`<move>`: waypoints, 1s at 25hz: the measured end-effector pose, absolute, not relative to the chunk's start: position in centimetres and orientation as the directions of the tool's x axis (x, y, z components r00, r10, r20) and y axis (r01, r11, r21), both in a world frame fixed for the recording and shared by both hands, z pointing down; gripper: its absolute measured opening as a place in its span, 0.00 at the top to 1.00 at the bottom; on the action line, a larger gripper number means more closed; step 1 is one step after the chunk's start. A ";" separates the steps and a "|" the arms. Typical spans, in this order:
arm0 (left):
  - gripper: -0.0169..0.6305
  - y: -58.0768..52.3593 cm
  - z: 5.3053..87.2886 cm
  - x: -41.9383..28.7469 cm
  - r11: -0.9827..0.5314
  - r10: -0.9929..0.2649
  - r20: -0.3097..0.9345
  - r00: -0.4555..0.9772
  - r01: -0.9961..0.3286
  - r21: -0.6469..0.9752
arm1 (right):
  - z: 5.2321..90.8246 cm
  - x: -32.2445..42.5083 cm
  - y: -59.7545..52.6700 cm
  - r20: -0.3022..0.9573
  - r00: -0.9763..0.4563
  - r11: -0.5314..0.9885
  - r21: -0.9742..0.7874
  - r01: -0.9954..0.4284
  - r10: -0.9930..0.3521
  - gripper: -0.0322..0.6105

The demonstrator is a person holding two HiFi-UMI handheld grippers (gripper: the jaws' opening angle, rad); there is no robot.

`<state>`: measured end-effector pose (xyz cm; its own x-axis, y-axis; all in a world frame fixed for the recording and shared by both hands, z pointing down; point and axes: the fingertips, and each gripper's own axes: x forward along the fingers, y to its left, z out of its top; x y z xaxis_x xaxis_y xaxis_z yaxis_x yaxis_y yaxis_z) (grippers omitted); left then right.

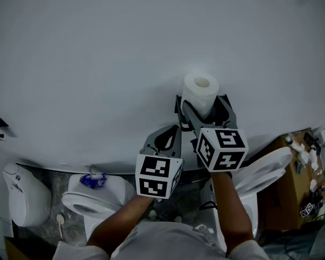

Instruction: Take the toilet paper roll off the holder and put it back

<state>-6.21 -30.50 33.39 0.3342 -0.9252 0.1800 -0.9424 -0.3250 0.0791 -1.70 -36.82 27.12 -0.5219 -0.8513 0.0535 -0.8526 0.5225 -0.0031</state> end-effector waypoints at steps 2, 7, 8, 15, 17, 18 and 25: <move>0.97 -30.4 33.3 -6.1 -0.326 -0.925 0.179 0.335 -0.942 0.078 | 27.0 -1.6 -36.8 0.049 -0.523 0.524 -0.001 -0.852 -0.851 0.38; 0.97 -30.3 33.4 -5.8 -0.325 -0.925 0.183 0.333 -0.943 0.073 | 27.0 -1.5 -36.7 0.045 -0.539 0.539 -0.013 -0.842 -0.841 0.38; 0.97 -30.2 33.4 -5.7 -0.325 -0.925 0.183 0.333 -0.943 0.072 | 27.0 -1.4 -36.7 0.044 -0.541 0.541 -0.013 -0.841 -0.840 0.38; 0.97 -29.9 33.1 -5.2 -0.313 -0.930 0.178 0.321 -0.947 0.069 | 26.9 -0.9 -35.6 0.031 -0.558 0.559 0.005 -0.829 -0.829 0.38; 0.97 -29.8 32.9 -5.1 -0.308 -0.933 0.175 0.316 -0.949 0.069 | 26.9 -0.6 -35.2 0.029 -0.563 0.563 0.003 -0.827 -0.826 0.38; 0.97 -29.7 32.8 -5.1 -0.305 -0.934 0.172 0.312 -0.950 0.069 | 26.9 -0.4 -34.9 0.027 -0.564 0.565 0.003 -0.825 -0.825 0.38; 0.97 -28.9 32.8 -4.0 -0.282 -0.942 0.173 0.289 -0.957 0.068 | 26.9 0.9 -32.9 0.019 -0.591 0.591 0.010 -0.807 -0.807 0.38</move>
